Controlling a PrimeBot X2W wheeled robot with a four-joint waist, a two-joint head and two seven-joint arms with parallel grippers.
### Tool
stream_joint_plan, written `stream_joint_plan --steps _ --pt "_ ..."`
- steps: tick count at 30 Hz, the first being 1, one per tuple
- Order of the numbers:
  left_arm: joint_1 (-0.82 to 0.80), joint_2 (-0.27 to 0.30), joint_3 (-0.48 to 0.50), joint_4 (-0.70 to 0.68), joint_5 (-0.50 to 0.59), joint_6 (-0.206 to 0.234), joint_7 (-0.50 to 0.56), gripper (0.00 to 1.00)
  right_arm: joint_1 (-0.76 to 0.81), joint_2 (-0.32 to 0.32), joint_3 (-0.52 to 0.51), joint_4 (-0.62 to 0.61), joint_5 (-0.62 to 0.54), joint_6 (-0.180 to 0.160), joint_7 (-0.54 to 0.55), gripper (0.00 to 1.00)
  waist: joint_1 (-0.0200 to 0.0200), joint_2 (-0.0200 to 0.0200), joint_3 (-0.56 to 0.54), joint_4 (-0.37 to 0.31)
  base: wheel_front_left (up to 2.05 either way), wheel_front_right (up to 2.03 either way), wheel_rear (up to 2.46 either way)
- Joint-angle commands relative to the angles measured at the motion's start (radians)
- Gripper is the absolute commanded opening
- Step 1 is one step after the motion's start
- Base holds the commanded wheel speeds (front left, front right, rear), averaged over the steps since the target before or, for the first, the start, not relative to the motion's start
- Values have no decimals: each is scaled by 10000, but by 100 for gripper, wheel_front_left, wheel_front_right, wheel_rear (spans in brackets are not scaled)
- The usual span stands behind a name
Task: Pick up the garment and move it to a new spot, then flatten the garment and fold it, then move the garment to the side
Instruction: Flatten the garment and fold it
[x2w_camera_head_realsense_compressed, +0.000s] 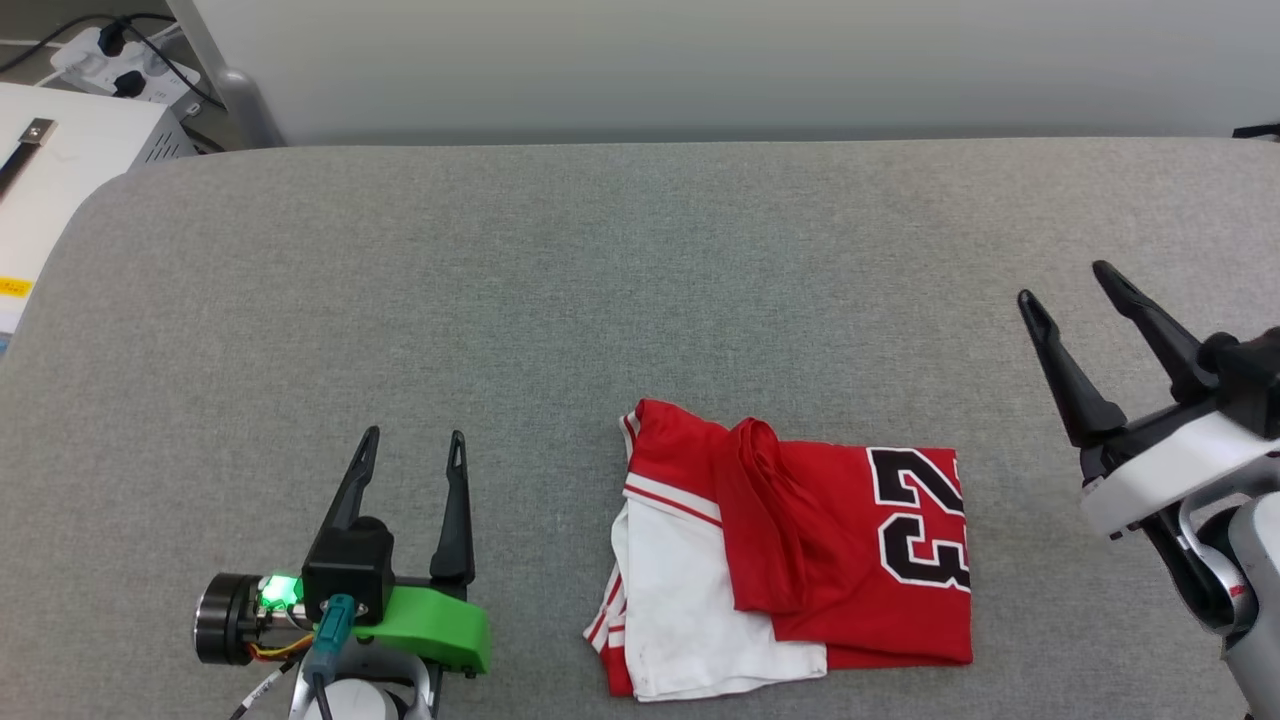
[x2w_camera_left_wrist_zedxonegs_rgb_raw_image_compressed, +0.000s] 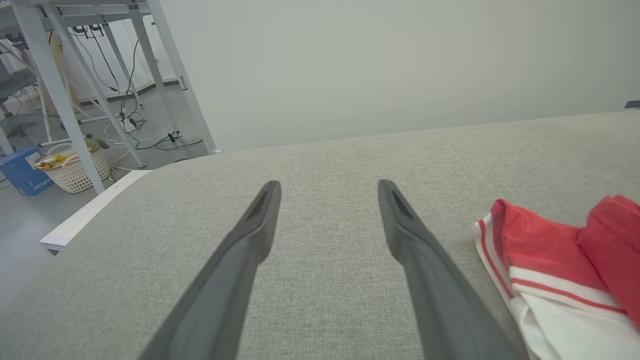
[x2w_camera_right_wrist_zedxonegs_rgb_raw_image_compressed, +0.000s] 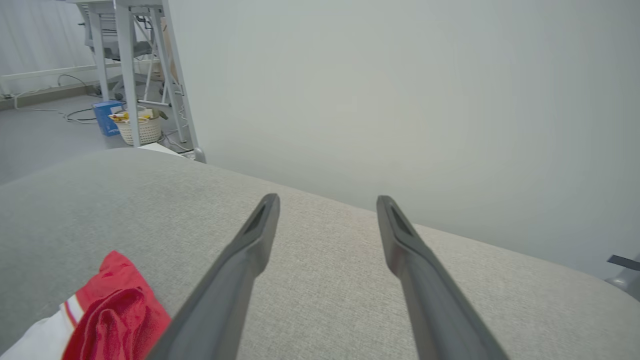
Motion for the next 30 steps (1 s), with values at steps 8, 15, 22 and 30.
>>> stream_joint_plan --steps 8,15,22,30 --pt "303 122 18 -96 80 -4 -59 100 1818 1938 -2780 -1030 -2398 -7 -320 100 0 0 -304 -175 0 0 0" --pt "455 116 -18 -157 20 -57 -59 100 3173 3353 -3760 -2345 -3098 -7 -325 100 0 0 -532 -137 0 0 0" --pt "607 53 17 -210 -116 -108 -59 100 4077 3976 -3805 -2739 -3383 -7 -326 100 0 0 -693 -50 0 0 0" --pt "759 -22 93 -160 -236 -190 -59 100 4680 4340 -3921 -2741 -3426 -7 -326 100 0 0 -851 69 0 0 0"
